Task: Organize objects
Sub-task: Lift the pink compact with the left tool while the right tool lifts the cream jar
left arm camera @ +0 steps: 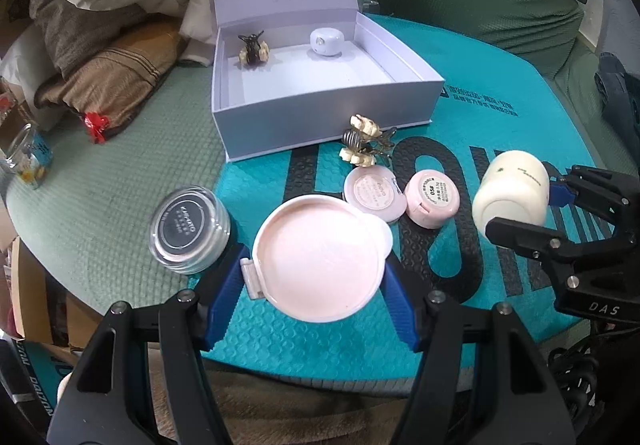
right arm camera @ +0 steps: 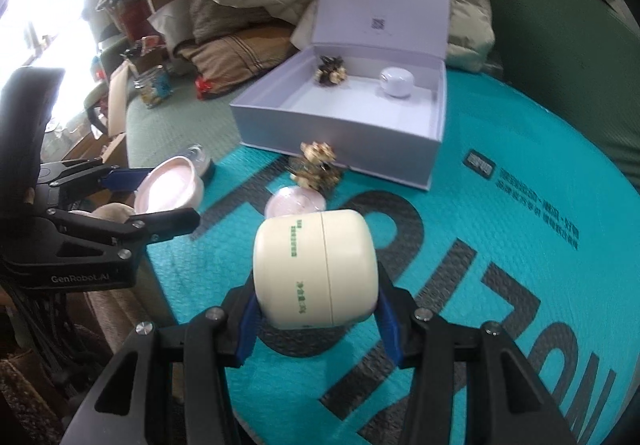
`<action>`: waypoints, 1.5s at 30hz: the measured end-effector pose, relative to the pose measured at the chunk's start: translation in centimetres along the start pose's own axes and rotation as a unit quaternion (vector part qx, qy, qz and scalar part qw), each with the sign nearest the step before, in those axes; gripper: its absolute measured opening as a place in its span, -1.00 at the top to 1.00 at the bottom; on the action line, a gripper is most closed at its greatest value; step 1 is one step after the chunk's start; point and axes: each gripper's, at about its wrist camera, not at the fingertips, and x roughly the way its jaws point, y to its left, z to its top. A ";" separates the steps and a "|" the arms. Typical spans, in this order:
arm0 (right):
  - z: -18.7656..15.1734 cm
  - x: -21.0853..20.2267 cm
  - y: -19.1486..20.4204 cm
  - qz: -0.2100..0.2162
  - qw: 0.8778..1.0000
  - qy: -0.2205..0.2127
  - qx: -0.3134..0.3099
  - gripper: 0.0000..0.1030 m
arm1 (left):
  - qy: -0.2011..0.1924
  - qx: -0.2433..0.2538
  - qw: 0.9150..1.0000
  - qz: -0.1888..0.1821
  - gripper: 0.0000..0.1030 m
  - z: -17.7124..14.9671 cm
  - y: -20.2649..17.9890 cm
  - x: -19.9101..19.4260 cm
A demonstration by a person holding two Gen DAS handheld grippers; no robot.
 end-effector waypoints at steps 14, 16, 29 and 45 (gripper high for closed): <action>3.8 -0.8 1.6 0.024 0.999 -0.018 -0.039 0.02 | -0.014 0.005 1.000 0.011 -0.23 2.0 1.1 -1.9; 4.3 -0.6 1.7 0.027 0.998 -0.019 -0.045 0.02 | -0.016 0.004 1.000 0.011 -0.23 2.6 1.3 -1.8; 6.3 -0.2 0.8 0.036 0.998 -0.030 -0.043 0.02 | -0.030 0.012 0.999 0.012 -0.23 5.6 1.7 -1.7; 9.7 0.9 -1.9 0.035 0.998 -0.040 -0.034 0.02 | -0.023 0.035 0.999 -0.002 -0.23 9.8 1.6 -0.2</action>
